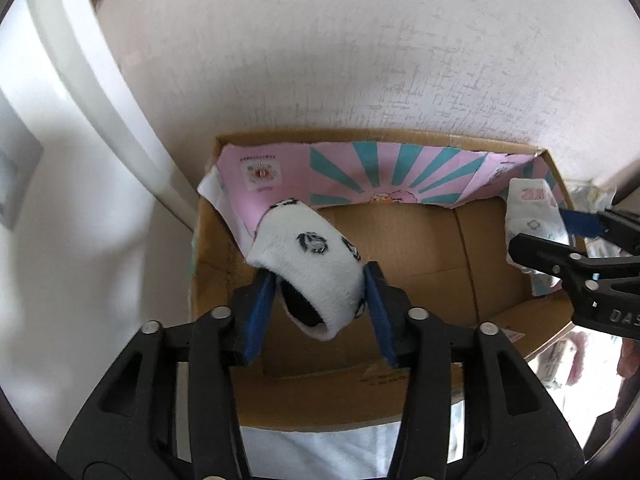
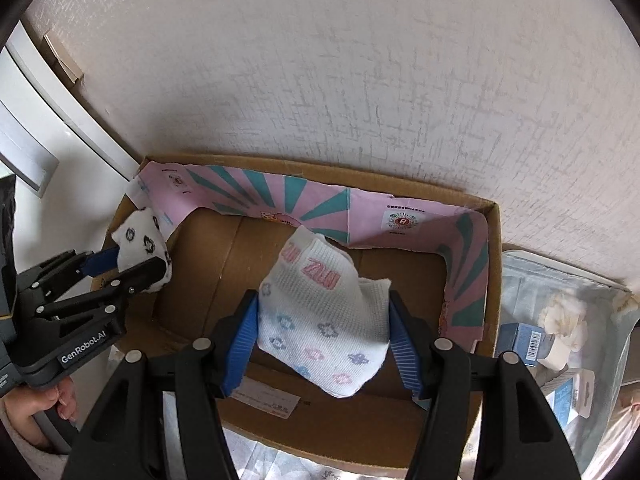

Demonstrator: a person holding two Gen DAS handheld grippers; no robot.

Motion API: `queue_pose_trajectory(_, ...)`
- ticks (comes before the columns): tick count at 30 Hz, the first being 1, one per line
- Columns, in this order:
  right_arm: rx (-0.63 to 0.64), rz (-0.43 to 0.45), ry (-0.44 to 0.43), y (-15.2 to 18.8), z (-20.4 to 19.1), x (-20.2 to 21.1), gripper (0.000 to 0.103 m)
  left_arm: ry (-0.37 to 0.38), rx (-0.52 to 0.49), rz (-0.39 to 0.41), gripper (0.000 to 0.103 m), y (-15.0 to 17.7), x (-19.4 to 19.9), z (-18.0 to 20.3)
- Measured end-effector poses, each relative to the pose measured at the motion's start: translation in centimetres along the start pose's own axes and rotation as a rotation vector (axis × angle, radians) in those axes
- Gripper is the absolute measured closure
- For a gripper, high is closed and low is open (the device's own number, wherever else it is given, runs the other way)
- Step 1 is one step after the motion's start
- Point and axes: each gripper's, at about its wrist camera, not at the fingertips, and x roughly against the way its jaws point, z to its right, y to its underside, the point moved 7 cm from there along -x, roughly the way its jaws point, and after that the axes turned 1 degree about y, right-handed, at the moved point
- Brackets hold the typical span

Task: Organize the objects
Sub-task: 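Carry both socks over the cardboard box and open both tools to drop them, then withdraw both tools from the box back toward the items on the bed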

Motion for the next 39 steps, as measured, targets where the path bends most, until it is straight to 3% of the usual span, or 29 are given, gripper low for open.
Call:
queue_pose_trajectory(1,0.006,-0.002,-0.005,-0.1,-0.3,-0.1,0.040,-0.015,-0.016,0.000,0.023,-0.1,0.1,0.1)
queue_pose_trajectory(2,0.013,-0.007,-0.002,-0.1,-0.6,-0.1,0.033,-0.014,-0.033,0.005,0.006,-0.2,0.3,0.2)
queue_pose_trajectory(3,0.022,-0.019,0.011,0.0,-0.5,-0.1,0.027,-0.004,-0.039,0.017,0.000,-0.3,0.5,0.3)
queue_pose_trajectory(5,0.040,-0.048,0.046,0.5,-0.4,-0.3,0.011,0.010,-0.043,0.020,0.000,-0.2,0.9,0.4)
queue_pose_trajectory(8,0.040,-0.061,0.027,1.2,-0.3,-0.1,0.001,0.016,-0.040,0.017,0.000,-0.2,1.1,0.3)
queue_pose_trajectory(15,-0.019,-0.017,-0.018,1.8,-0.5,1.0,0.001,0.012,-0.033,0.024,0.000,0.1,1.3,0.2)
queue_pose_trajectory(29,0.014,0.035,0.052,0.9,-0.9,3.4,0.001,0.023,-0.004,0.087,0.000,-0.4,4.2,-0.2)
queue_pose_trajectory(39,0.019,0.092,0.025,0.4,0.1,7.1,0.001,0.014,-0.012,0.131,0.000,-1.9,8.3,1.5)
